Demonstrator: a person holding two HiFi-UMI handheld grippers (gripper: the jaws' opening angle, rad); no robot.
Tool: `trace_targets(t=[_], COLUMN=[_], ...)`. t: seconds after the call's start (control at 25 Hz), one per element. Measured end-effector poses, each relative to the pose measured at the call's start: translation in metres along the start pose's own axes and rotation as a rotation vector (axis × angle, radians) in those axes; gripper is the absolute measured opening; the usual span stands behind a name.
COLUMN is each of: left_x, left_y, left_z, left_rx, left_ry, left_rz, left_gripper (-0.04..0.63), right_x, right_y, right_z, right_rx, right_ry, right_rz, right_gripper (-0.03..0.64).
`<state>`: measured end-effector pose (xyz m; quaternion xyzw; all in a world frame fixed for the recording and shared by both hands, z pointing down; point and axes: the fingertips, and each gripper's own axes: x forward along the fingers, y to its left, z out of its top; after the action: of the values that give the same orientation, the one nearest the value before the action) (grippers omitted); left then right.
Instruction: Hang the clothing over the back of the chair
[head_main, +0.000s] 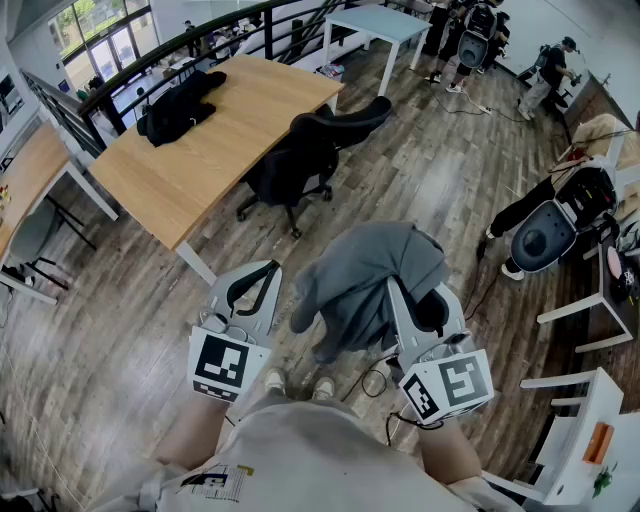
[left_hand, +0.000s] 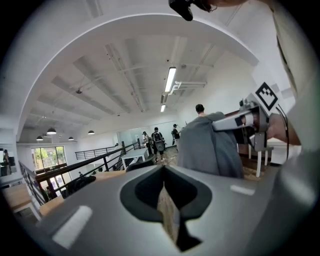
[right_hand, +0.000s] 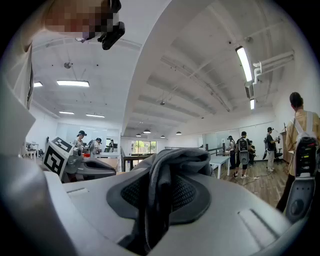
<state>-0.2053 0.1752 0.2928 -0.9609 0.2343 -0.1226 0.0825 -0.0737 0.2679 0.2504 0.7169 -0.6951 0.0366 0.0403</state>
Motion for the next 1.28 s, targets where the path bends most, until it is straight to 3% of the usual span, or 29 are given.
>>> trace_targets(t=[0.72,1.28], left_x=[0.006,0.012], left_y=[-0.001,-0.035], left_z=[-0.024,-0.016], left_rx=[-0.02,-0.033], left_ry=[0.032,0.04], left_rz=[0.02,0.1], left_gripper=[0.0,0.0], right_x=[0.019,-0.001], right_y=[0.015,-0.022], right_z=[-0.022,-0.022], right_rx=[0.015,-0.026], right_ry=[0.019,-0.001], right_rz=[0.073,0.108], right_gripper=[0.095,0.095])
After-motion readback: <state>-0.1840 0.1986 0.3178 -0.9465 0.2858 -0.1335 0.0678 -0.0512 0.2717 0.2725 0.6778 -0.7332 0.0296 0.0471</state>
